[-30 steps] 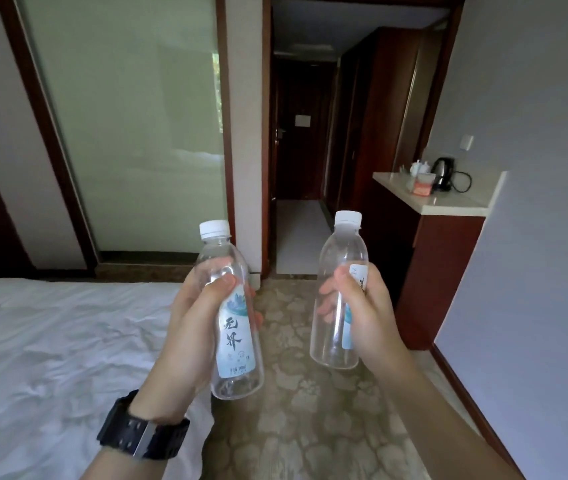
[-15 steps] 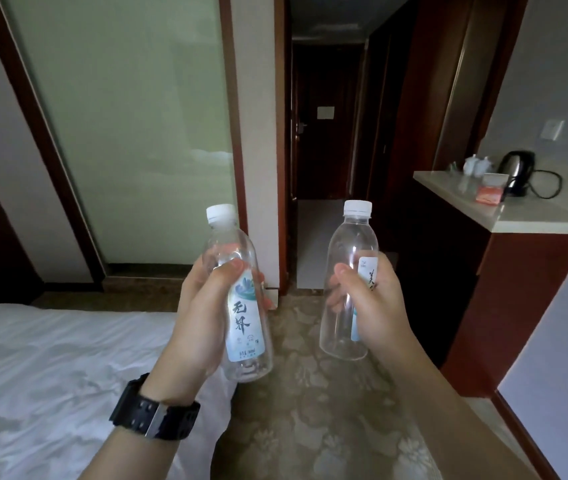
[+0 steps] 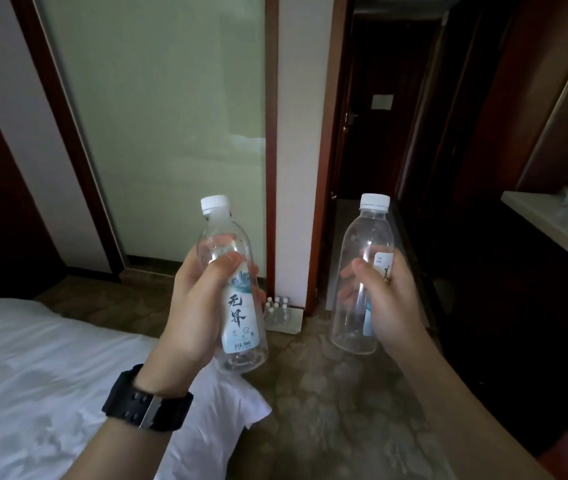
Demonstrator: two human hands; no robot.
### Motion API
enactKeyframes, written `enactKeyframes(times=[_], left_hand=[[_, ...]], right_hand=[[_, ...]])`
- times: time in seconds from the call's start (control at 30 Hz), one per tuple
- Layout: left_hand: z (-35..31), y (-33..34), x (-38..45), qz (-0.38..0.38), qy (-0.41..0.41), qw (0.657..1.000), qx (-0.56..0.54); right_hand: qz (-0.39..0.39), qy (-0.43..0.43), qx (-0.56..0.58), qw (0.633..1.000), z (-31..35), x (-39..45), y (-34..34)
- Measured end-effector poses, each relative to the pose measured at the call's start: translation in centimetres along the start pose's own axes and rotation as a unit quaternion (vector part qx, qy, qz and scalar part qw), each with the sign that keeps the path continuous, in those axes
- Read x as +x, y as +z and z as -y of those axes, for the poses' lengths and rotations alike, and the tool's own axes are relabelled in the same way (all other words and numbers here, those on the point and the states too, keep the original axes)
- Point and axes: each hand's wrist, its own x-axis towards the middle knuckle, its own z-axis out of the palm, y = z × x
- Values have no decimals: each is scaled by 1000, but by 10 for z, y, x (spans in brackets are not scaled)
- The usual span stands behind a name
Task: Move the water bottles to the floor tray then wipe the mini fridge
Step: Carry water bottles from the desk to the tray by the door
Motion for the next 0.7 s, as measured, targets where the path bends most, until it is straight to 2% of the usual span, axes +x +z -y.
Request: enactKeyframes(times=[0.17,0.37,0.5,0.7], left_hand=[[62,-8,129,1,5,1000,-27],[112,9,285,22,-11,999,-27],[140,27,369,12,-13,1000,13],[216,40,493,-26,-11,999,17]], right_hand=[[-12,-11,-23,1000,-51,123,26],[14,-25,-32,999,-88,272,52],[18,3,-44,999,-122,354,52],[9,52,-25,998,-210,489,53]])
